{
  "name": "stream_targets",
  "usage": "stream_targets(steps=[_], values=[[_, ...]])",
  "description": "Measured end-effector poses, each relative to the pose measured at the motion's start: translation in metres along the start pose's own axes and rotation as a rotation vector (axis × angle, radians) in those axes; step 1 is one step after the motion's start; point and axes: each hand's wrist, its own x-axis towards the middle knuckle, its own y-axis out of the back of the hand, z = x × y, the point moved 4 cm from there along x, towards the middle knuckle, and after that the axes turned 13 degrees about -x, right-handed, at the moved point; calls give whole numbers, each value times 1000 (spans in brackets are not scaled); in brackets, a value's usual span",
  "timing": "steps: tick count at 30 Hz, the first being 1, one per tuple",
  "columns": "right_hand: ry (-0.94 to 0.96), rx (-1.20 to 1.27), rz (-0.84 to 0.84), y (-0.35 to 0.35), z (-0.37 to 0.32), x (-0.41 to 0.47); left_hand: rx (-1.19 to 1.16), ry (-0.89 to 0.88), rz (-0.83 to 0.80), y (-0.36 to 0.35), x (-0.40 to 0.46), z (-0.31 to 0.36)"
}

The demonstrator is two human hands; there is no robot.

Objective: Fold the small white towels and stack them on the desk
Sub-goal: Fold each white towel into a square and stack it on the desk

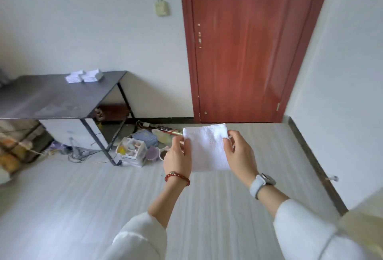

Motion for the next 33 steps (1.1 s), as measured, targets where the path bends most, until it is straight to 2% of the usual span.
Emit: stream_targets(steps=[4,9,16,24,33], values=[[110,87,-90,-108,-121,16,27,44,139,123,70,-60],[243,169,-200,-212,-234,39,-111,161,313,232,144,-124],[350,216,-304,-356,-348,120,-152,197,450,320,277,-195],[337,341,-381,-525,-475,259,-98,203,503,406,500,-253],[350,308,-513,-707,-600,335,-52,267,540,511,671,-363]])
